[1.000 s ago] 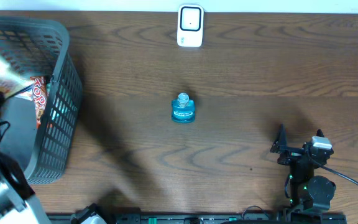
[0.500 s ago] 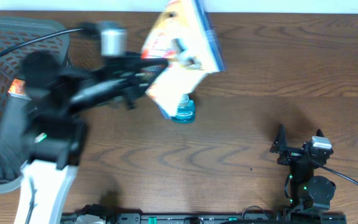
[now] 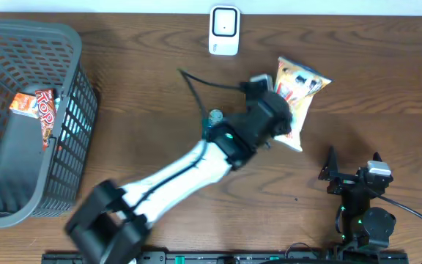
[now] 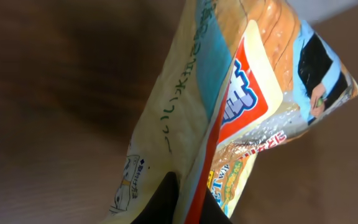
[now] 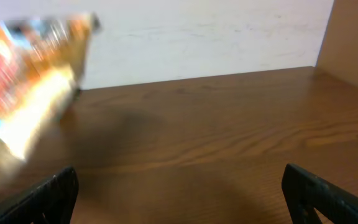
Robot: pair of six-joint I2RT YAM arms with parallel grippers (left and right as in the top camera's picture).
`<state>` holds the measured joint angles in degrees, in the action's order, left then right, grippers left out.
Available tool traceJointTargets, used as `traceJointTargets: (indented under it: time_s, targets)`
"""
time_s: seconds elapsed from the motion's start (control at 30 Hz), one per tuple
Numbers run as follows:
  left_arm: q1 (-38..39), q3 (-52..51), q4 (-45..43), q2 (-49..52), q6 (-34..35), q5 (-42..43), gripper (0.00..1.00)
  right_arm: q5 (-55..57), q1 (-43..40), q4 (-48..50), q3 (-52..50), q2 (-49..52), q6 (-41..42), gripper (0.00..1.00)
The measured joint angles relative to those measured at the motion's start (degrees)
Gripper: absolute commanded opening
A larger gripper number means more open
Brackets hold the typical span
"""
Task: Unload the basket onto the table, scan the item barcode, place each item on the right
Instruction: 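Carry the snack bag past the scanner toward the right, then drop the snack bag on the table right of the bottle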
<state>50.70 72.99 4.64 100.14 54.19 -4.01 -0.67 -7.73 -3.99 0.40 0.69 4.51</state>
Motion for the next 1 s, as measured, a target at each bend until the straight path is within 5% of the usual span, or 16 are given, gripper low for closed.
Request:
traceJointTargets:
  time_s: [0.17,0.4,0.6,0.83,1.0]
  targets:
    - [2.08,0.00,2.49,9.70,3.30,-8.90,0.08,0.02,0.00,0.00,0.00,0.00,0.00,0.99]
    - [2.08,0.00,4.35,12.09,3.17,-11.32,0.73,0.00,0.02,0.00,0.00,0.00,0.00,0.99]
    - [2.08,0.13,4.07,6.38,-0.33,-10.91,0.84,0.00,0.00,0.00,0.00,0.00,0.00,0.99]
    - [2.08,8.68,5.79,-8.20,-19.41,-9.66,0.96,0.00,0.00,0.00,0.00,0.00,-0.02,0.99]
    - [0.68,11.17,11.89,-21.51,-35.01,-22.01,0.98,0.00,0.00,0.00,0.00,0.00,0.00,0.99]
